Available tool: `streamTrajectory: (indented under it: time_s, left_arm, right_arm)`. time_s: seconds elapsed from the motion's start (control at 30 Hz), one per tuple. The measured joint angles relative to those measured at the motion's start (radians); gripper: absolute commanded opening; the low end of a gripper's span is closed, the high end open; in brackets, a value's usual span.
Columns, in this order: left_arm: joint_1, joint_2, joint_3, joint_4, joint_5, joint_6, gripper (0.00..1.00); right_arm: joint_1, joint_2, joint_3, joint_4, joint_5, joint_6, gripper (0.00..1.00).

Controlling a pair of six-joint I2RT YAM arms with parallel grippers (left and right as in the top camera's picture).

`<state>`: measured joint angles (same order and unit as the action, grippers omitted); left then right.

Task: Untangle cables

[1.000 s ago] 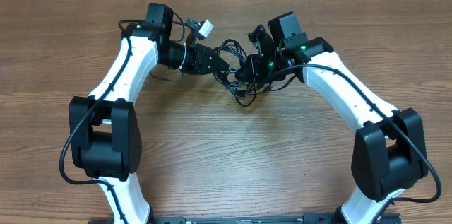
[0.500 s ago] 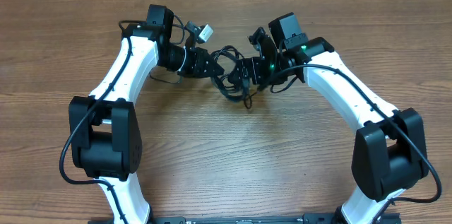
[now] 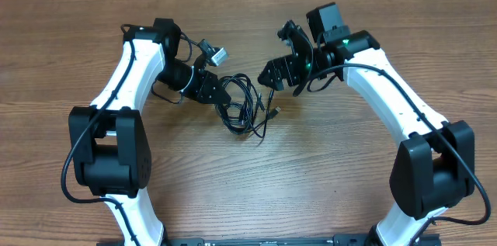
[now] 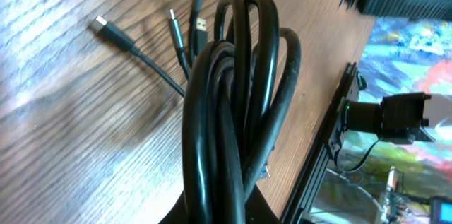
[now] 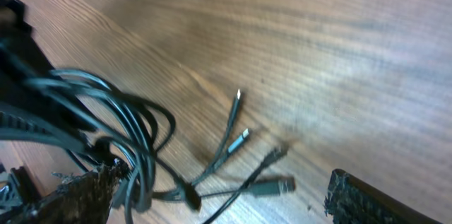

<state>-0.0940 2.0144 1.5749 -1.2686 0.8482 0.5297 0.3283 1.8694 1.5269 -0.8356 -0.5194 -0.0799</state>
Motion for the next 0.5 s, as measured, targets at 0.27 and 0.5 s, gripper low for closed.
streamTrajectory:
  time_s: [0.27,0.5]
  left_arm:
    - [-0.004,0.0,0.0,-0.011,0.124,0.029,0.04]
    - [-0.004,0.0,0.0,-0.011,0.156,-0.011,0.04]
  right_arm:
    - [0.027,0.0,0.011,-0.035,0.002,-0.071,0.95]
    - [0.032,0.0,0.011,-0.037,0.003,-0.09,0.95]
